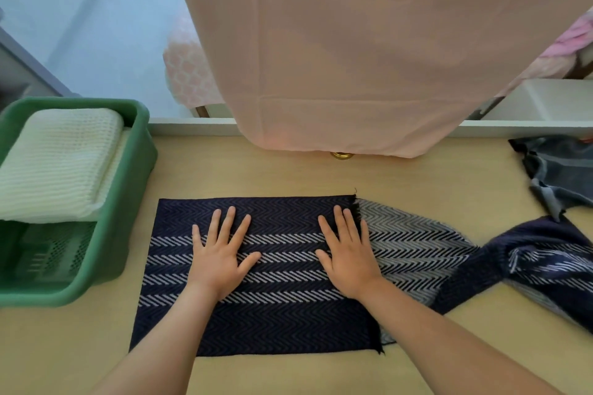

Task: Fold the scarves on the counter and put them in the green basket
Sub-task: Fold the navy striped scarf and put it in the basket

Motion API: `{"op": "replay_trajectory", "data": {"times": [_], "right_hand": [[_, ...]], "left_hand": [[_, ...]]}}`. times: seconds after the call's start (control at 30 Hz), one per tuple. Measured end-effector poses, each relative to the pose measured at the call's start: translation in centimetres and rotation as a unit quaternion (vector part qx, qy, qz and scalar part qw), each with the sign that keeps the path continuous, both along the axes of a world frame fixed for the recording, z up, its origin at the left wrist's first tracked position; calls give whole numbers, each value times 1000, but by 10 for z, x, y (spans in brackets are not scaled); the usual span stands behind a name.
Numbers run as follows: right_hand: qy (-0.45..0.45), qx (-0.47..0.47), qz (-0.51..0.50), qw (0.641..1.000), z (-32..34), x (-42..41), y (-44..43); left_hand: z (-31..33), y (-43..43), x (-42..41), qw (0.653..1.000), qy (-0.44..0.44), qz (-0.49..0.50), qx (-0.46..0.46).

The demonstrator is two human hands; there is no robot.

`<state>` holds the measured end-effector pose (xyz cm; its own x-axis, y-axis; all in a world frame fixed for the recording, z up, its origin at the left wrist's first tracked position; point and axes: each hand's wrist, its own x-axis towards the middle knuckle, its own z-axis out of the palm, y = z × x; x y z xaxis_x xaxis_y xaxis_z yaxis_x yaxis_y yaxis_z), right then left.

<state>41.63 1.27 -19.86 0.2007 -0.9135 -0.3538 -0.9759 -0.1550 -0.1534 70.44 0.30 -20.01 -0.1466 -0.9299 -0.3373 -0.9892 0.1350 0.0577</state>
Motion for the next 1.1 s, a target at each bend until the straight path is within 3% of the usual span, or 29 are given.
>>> {"op": "replay_trajectory", "data": {"times": [0.17, 0.3, 0.4, 0.6, 0.83, 0.93, 1.1], "right_hand": [[-15, 35, -20, 999, 14, 22, -4], [-57, -6, -56, 997, 41, -6, -2], [-65, -33, -128, 989, 60, -56, 12], [-32, -64, -253, 965, 83, -189, 46], [3, -78, -279, 957, 90, -339, 62], [-23, -42, -292, 955, 83, -392, 65], [-36, 88, -330, 939, 66, -438, 57]], "left_hand": [[18, -12, -4, 1000, 1, 10, -9], [39, -28, -48, 993, 76, -26, -86], [57, -33, -103, 979, 143, -81, -119], [83, -32, -227, 951, 239, -174, -88], [84, -22, -392, 933, 302, -193, -42], [75, -15, -460, 940, 287, -185, 7], [59, -6, -531, 975, 159, -131, 77]]}}
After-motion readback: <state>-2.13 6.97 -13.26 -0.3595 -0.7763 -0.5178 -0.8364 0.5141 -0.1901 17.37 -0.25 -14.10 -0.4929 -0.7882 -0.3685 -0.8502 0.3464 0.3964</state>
